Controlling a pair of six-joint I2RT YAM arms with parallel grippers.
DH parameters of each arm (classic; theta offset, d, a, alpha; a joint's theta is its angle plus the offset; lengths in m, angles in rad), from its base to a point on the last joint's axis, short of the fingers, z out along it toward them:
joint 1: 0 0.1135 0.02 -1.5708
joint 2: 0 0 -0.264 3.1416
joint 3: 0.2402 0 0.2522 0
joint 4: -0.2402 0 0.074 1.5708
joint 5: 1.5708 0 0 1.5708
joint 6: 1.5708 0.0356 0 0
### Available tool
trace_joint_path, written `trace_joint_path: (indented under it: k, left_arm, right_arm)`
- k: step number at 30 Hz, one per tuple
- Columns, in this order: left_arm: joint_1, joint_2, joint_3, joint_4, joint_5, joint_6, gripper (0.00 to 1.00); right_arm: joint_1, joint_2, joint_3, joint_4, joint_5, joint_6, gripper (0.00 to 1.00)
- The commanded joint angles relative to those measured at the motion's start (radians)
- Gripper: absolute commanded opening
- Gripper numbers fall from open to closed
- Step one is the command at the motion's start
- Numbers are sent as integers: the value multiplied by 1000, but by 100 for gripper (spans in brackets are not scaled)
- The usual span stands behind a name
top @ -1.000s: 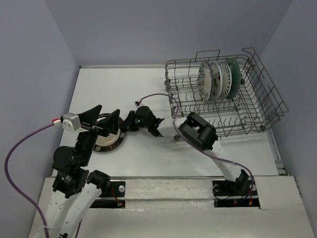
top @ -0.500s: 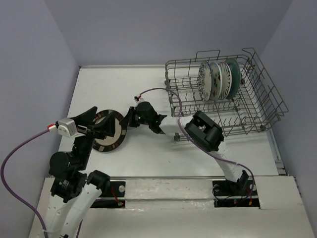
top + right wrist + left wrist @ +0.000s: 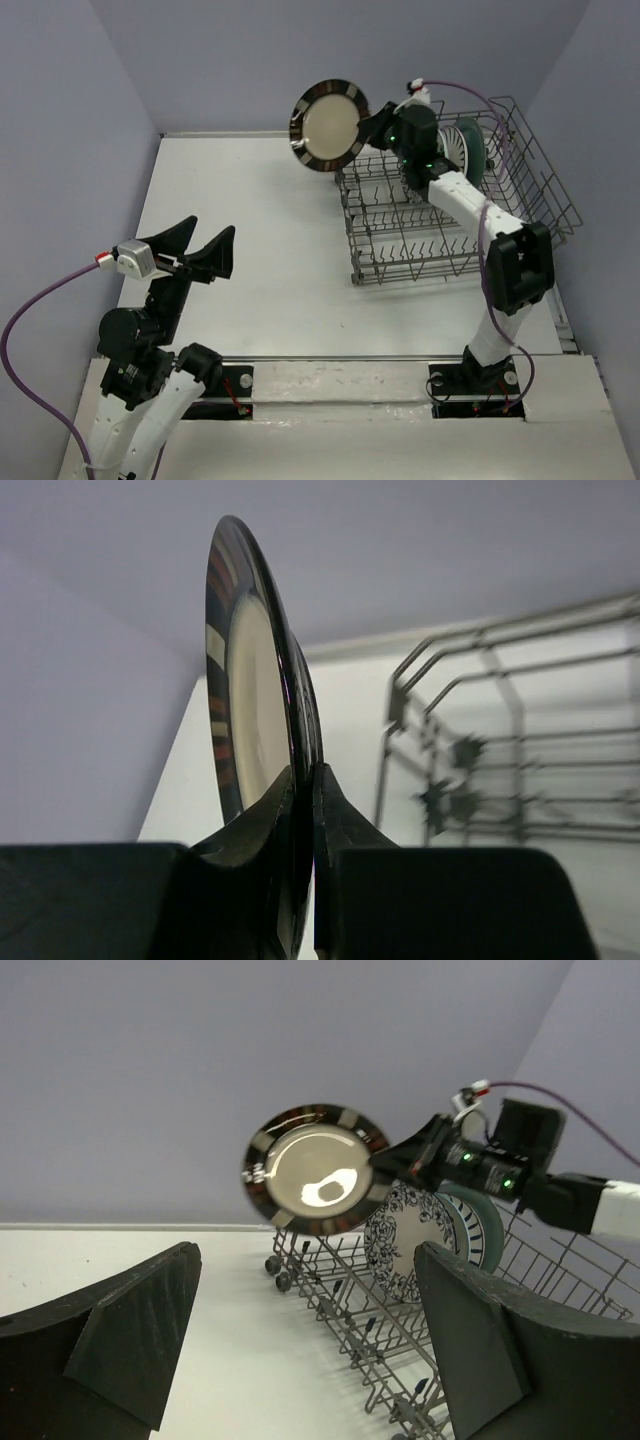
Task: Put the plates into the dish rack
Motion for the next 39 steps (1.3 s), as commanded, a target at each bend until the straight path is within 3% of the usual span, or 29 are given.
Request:
trace_joint_path:
  k: [1, 6, 12, 22, 39]
  left_arm:
    - [-6, -13, 3, 43, -12, 20, 99]
    - [-4, -6, 2, 44, -8, 22, 99]
    - [-4, 11, 0, 44, -8, 22, 99]
    - [0, 39, -1, 44, -9, 17, 99]
    - [17, 50, -4, 46, -5, 11, 99]
  right_arm:
    - [-99, -154, 122, -45, 101, -191, 7]
    - [-159, -180, 218, -163, 268, -482, 7]
    - [-159, -173, 297, -270, 356, -648, 7]
    - [-159, -162, 309, -400, 373, -650, 7]
    - [-24, 7, 447, -579, 540, -687, 7]
